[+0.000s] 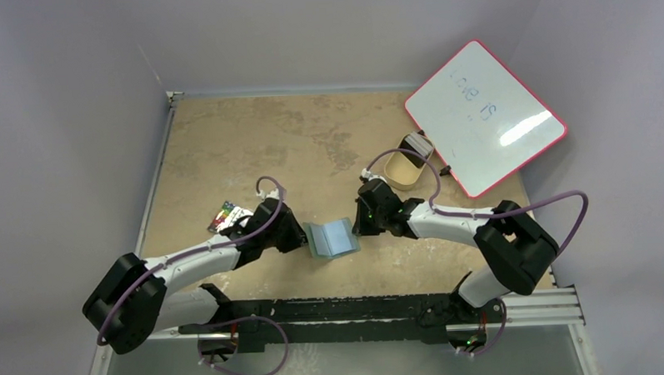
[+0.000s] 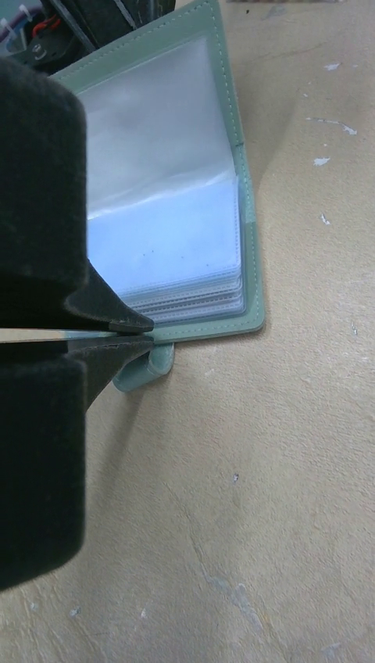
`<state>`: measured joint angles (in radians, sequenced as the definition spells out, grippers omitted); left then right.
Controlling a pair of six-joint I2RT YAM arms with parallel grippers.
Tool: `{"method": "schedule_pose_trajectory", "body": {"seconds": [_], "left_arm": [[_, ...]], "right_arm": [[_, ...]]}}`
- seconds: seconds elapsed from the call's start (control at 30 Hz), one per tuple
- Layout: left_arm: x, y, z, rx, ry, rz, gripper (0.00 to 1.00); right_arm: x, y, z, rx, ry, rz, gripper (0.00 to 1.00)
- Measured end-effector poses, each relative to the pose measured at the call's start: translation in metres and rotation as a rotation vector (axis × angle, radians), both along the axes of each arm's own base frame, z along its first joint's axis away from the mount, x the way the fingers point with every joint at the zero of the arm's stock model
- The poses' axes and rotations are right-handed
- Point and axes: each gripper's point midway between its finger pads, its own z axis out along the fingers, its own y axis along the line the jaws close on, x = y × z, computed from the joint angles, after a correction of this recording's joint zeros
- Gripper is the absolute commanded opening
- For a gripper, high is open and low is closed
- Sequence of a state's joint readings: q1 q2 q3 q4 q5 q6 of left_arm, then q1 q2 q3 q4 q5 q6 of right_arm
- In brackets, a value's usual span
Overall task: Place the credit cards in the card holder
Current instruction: Close the card holder at the center of the board.
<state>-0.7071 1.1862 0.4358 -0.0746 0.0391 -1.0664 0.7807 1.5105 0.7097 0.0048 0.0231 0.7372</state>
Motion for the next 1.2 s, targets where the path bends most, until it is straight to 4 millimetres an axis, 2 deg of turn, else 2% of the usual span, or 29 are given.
{"method": "schedule_pose_trajectory", "body": {"seconds": [0.2,0.43,0.73,0.83,1.03,1.2], "left_arm": [[0.007,-0.02,0.018,-0.096,-0.048,-0.043,0.09],[0.015,-0.038,0.021,-0.138,-0.048,-0.081,0.12],[0.028,-0.06,0.035,-0.182,-0.078,-0.121,0.15],[0.032,-0.064,0.028,-0.174,-0.068,-0.126,0.15],[0.033,-0.066,0.001,-0.117,-0.018,-0.142,0.15],[0.038,-0.073,-0.003,-0.11,-0.017,-0.16,0.16]], "right_arm": [[0.001,0.003,0.004,0.002,-0.007,0.014,0.0],[0.0,0.004,0.005,0.005,-0.003,0.025,0.0],[0.0,0.004,0.006,0.007,-0.004,0.025,0.0],[0.001,0.005,0.01,0.014,-0.014,0.024,0.0],[0.007,0.005,0.031,0.049,-0.075,0.005,0.0],[0.009,0.001,0.038,0.053,-0.104,-0.01,0.02]]}}
